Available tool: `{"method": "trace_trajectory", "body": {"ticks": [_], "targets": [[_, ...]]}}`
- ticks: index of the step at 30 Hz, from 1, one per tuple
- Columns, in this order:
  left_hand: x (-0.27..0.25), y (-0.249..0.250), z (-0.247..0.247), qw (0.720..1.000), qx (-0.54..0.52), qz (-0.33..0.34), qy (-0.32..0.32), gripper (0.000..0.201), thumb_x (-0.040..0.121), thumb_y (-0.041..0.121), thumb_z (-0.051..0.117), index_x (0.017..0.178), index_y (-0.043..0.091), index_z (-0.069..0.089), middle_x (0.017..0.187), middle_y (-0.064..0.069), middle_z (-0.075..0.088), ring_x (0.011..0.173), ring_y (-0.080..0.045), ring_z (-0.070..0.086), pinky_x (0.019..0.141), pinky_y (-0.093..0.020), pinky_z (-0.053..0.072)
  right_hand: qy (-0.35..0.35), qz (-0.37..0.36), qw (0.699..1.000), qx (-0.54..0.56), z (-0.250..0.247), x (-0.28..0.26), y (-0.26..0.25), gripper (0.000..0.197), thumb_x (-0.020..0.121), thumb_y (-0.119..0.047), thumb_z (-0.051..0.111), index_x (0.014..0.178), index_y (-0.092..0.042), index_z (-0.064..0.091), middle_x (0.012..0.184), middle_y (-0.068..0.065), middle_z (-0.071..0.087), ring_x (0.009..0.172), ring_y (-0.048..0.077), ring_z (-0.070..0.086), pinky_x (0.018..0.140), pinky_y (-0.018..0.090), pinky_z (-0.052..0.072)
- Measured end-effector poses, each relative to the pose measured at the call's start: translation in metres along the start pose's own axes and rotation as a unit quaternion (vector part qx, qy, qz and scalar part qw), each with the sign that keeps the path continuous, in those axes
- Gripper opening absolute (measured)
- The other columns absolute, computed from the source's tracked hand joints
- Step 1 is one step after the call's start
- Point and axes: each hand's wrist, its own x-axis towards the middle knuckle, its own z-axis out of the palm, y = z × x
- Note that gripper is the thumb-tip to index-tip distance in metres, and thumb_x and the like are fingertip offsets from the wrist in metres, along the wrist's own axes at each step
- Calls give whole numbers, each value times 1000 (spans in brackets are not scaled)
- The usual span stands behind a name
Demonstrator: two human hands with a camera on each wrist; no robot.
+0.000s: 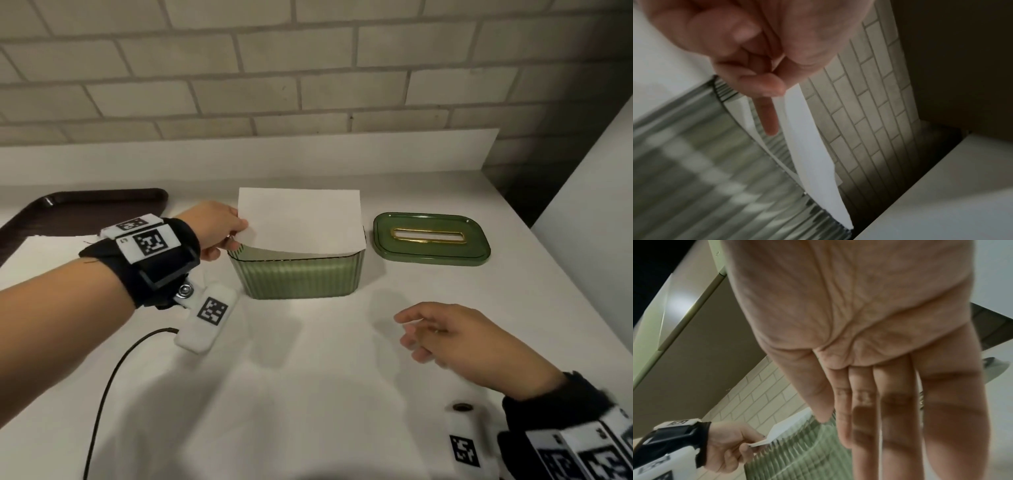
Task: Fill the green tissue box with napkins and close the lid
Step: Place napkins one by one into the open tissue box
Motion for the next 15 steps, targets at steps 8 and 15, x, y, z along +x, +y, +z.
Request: {"method": "trace_trajectory", "body": {"ticks": [8,15], "targets": [[-4,6,5,997,67,32,-12,13,93,3,44,82,9,48,64,-6,48,27,-3,51,28,-10,24,14,-26,1000,-8,19,-2,-18,23,95,-20,46,99,-38,61,88,-11,70,71,-1,67,56,8,40],[-5,1,4,987,145,62,-8,17,88,3,44,104,10,46,45,-6,59,31,-9,53,33,-14,33,8,-25,999,-27,36,-8,-37,20,93,-23,50,101,-38,61,89,-11,69,71,0,67,62,14,45]]}}
